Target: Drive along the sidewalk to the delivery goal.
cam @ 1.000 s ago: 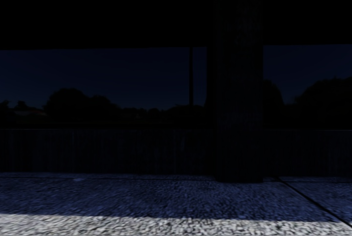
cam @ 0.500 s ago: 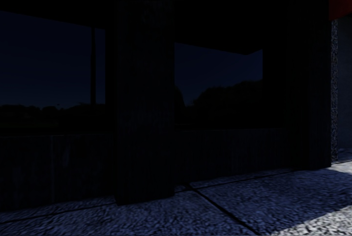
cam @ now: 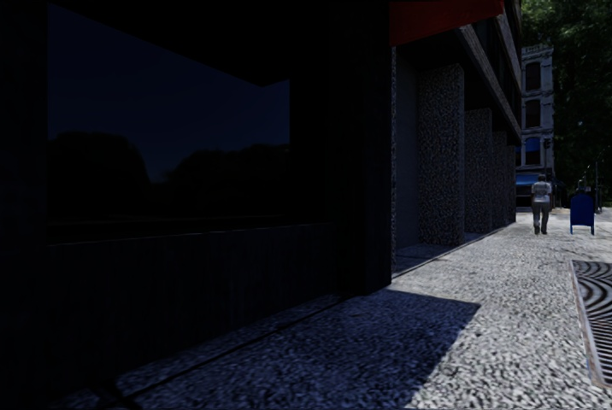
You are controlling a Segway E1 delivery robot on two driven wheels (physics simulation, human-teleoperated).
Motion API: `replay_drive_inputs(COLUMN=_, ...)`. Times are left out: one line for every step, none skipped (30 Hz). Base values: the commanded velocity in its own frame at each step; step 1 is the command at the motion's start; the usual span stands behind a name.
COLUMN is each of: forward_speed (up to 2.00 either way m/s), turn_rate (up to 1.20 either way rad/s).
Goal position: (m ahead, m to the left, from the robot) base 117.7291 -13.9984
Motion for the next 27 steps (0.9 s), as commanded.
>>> replay_drive_inputs(forward_speed=1.23, turn_rate=-1.03)
replay_drive_inputs(forward_speed=1.23, turn_rate=-1.03)
replay_drive_inputs(forward_speed=1.23, turn_rate=-1.03)
replay_drive_inputs(forward_speed=1.23, turn_rate=-1.03)
replay_drive_inputs(forward_speed=1.23, turn_rate=-1.03)
replay_drive_inputs(forward_speed=1.23, turn_rate=-1.03)
replay_drive_inputs(forward_speed=1.23, turn_rate=-1.03)
replay_drive_inputs(forward_speed=1.23, turn_rate=-1.03)
replay_drive_inputs(forward_speed=1.23, turn_rate=-1.03)
replay_drive_inputs(forward_speed=1.23, turn_rate=-0.99)
replay_drive_inputs(forward_speed=1.23, turn_rate=-0.99)
replay_drive_inputs(forward_speed=1.23, turn_rate=-0.98)
replay_drive_inputs(forward_speed=1.23, turn_rate=-0.97)
replay_drive_inputs(forward_speed=1.23, turn_rate=-0.97)
replay_drive_inputs(forward_speed=1.23, turn_rate=-0.97)
replay_drive_inputs(forward_speed=1.23, turn_rate=-0.95)
replay_drive_inputs(forward_speed=1.23, turn_rate=-0.47)
replay_drive_inputs(forward_speed=1.23, turn_rate=0.0)
replay_drive_inputs(forward_speed=1.23, turn_rate=0.0)
replay_drive_inputs(forward_speed=1.23, turn_rate=0.0)
replay_drive_inputs(forward_speed=1.23, turn_rate=0.0)
replay_drive_inputs(forward_speed=1.23, turn_rate=0.0)
replay_drive_inputs(forward_speed=1.23, turn_rate=0.0)
replay_drive_inputs(forward_speed=1.23, turn_rate=0.0)
replay_drive_inputs(forward_speed=1.87, turn_rate=0.0)
replay_drive_inputs(forward_speed=2.0, turn_rate=0.0)
replay_drive_inputs(forward_speed=2.0, turn_rate=0.0)
